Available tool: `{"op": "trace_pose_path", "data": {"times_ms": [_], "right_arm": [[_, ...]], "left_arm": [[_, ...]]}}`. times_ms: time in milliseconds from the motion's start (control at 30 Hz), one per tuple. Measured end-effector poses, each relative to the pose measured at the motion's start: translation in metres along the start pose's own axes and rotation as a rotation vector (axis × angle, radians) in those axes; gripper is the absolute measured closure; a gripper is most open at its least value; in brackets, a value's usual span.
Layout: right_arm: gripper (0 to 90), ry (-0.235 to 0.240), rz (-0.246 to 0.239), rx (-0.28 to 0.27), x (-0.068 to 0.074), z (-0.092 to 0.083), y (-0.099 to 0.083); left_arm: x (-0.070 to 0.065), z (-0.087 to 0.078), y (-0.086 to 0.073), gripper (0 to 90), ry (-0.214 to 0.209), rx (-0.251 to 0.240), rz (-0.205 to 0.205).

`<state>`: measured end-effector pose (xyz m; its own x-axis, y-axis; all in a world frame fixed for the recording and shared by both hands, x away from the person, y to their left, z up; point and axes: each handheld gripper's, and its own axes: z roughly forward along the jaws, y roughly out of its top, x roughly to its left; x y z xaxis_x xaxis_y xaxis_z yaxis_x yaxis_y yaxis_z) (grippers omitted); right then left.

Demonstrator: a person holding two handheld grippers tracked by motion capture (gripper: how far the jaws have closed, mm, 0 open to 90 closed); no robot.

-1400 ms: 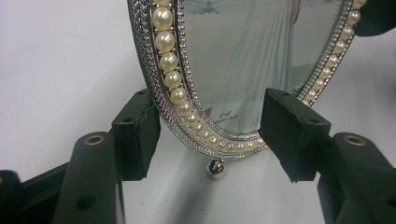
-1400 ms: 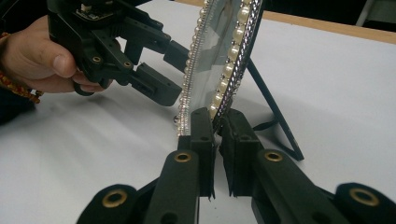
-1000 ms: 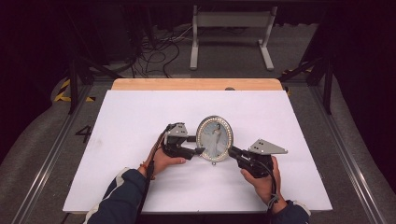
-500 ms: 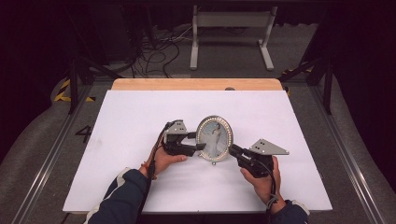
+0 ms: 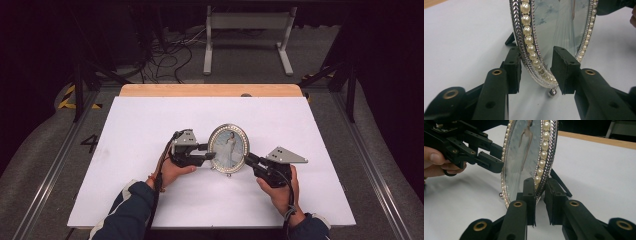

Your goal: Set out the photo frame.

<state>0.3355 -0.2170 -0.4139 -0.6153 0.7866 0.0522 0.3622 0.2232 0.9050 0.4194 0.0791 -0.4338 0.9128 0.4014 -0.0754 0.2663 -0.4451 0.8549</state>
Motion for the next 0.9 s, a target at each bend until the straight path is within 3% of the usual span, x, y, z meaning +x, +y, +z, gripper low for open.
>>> {"op": "trace_pose_path", "data": {"times_ms": [900], "right_arm": [[76.2, 0.039, -0.032, 0.046, -0.003, 0.017, 0.003]], "left_arm": [[-0.015, -0.019, -0.013, 66.1, 0.04, 0.027, 0.03]]}}
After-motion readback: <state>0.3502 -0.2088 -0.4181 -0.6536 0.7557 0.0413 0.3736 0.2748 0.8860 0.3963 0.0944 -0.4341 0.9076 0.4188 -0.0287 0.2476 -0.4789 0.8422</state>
